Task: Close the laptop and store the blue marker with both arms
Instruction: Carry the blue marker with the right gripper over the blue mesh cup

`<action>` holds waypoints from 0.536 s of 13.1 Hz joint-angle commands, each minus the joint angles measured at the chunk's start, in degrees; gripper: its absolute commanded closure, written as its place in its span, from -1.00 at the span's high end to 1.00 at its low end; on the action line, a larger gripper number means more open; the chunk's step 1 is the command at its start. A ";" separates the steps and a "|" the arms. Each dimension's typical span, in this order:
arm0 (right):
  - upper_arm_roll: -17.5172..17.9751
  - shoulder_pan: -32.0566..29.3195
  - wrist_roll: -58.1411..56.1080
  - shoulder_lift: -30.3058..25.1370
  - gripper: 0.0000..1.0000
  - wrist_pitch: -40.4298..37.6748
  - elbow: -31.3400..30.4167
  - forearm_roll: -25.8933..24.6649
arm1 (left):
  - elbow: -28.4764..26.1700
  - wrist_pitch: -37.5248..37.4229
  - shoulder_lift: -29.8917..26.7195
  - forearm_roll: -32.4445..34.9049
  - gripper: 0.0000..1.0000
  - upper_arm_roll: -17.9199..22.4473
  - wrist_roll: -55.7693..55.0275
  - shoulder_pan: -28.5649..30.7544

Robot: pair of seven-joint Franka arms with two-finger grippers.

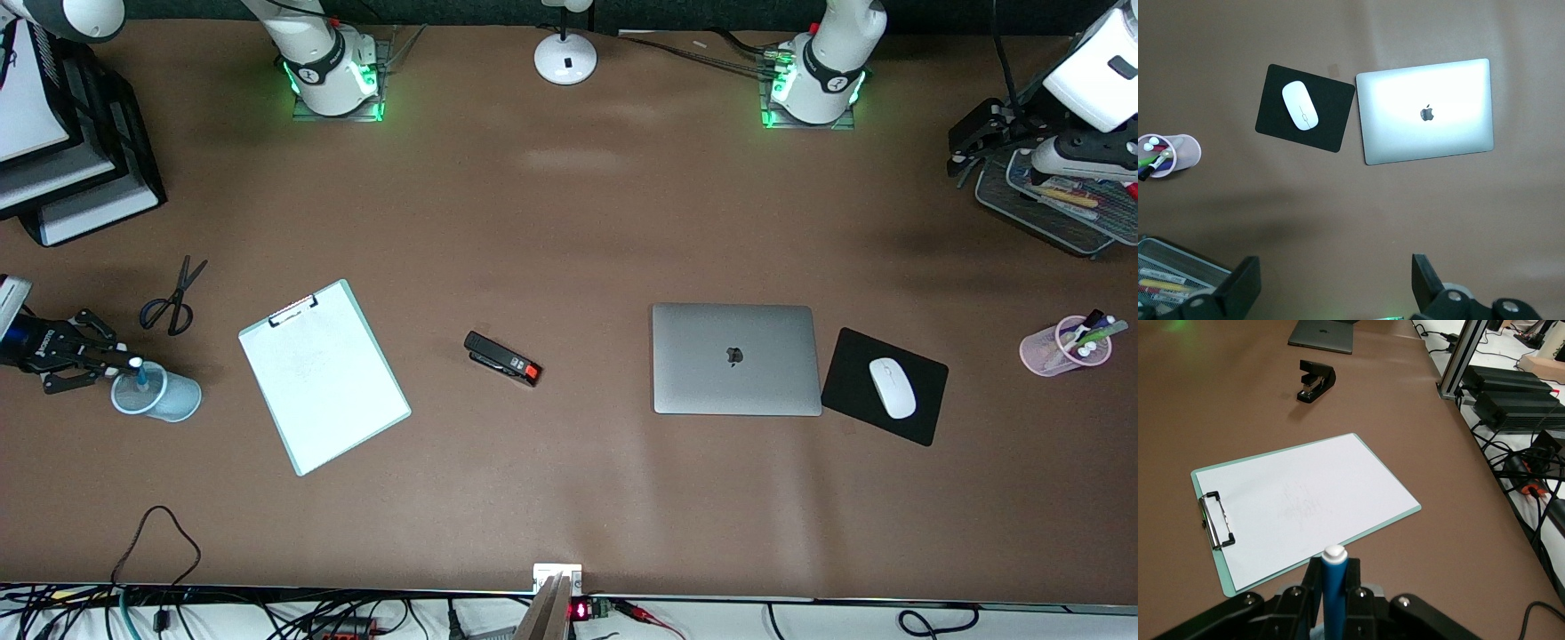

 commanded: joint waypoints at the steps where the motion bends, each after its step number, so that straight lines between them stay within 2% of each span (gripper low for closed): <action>1: 0.64 -0.80 -0.84 1.71 -0.99 -0.03 1.93 0.26 | 0.00 -0.16 0.03 0.06 1.00 -0.33 1.16 0.55; 7: 0.55 -0.98 -1.63 4.17 -0.99 0.94 1.93 3.25 | -0.09 -0.25 0.11 0.15 1.00 -0.33 0.90 0.64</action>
